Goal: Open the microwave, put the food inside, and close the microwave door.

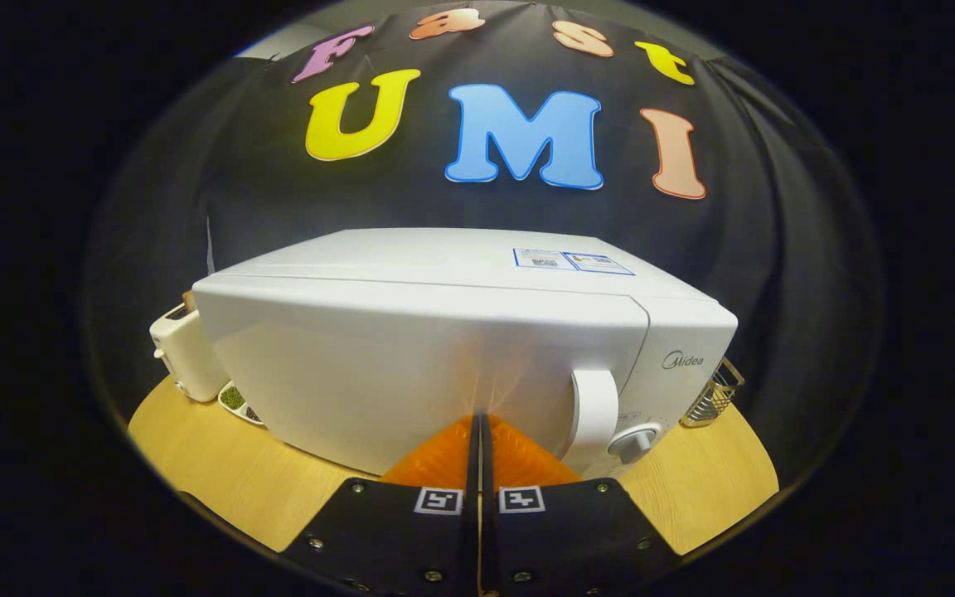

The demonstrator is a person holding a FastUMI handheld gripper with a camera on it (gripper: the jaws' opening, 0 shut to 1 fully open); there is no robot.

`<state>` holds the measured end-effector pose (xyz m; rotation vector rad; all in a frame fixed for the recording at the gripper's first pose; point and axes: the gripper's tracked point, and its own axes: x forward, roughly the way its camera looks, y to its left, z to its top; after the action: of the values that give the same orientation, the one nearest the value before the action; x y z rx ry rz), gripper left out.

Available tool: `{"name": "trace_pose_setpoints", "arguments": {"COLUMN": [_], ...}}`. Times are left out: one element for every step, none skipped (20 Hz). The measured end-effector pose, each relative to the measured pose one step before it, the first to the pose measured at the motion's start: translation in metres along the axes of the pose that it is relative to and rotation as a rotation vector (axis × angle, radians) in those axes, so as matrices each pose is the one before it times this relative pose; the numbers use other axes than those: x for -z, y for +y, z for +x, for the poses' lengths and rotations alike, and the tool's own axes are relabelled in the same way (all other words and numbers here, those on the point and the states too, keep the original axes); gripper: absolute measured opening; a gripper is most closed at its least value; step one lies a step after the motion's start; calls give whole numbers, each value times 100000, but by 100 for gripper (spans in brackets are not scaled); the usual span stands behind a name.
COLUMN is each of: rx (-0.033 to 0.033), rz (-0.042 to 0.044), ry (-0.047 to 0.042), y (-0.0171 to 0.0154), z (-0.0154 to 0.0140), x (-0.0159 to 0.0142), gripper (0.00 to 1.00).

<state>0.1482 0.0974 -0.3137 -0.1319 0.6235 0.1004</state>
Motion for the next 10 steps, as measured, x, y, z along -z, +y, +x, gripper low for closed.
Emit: {"name": "trace_pose_setpoints", "arguments": {"rx": [-71,-238,-186,-271,-785,-21,12,-227,-58,-648], "rz": [-1426,-65,1319,1783,1686,860,436,658,729,1179], "ry": [-816,662,-37,-283,-527,-793,-1068,-1200,-1130,-976], "y": [109,-77,-114,-102,68,-136,-147,15,-121,57], "z": [92,74,-190,-284,-460,-573,-710,-818,-879,-1014], "x": [-116,114,-233,-292,-235,-265,-338,-348,-281,-322], "gripper": [2,2,2,2,2,2,2,2,2,2]}}
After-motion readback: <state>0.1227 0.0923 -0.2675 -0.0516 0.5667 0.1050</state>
